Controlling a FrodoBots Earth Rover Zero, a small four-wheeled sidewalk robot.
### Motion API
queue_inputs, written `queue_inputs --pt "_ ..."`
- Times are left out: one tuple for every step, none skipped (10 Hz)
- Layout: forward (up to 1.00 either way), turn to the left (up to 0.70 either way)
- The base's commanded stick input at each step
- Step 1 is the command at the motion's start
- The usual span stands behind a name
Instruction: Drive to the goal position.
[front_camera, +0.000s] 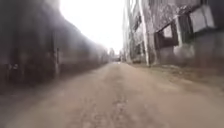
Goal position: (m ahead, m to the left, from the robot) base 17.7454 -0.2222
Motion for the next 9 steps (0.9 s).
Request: queue_inputs --pt "1.00 -0.06" --pt "1.00 0.01" --pt "1.00 0.01" --pt "1.00 0.01" --pt "1.00 0.01" --pt "1.00 0.01" --pt "1.00 0.01" --pt "1.00 0.01" --pt "1.00 0.01"
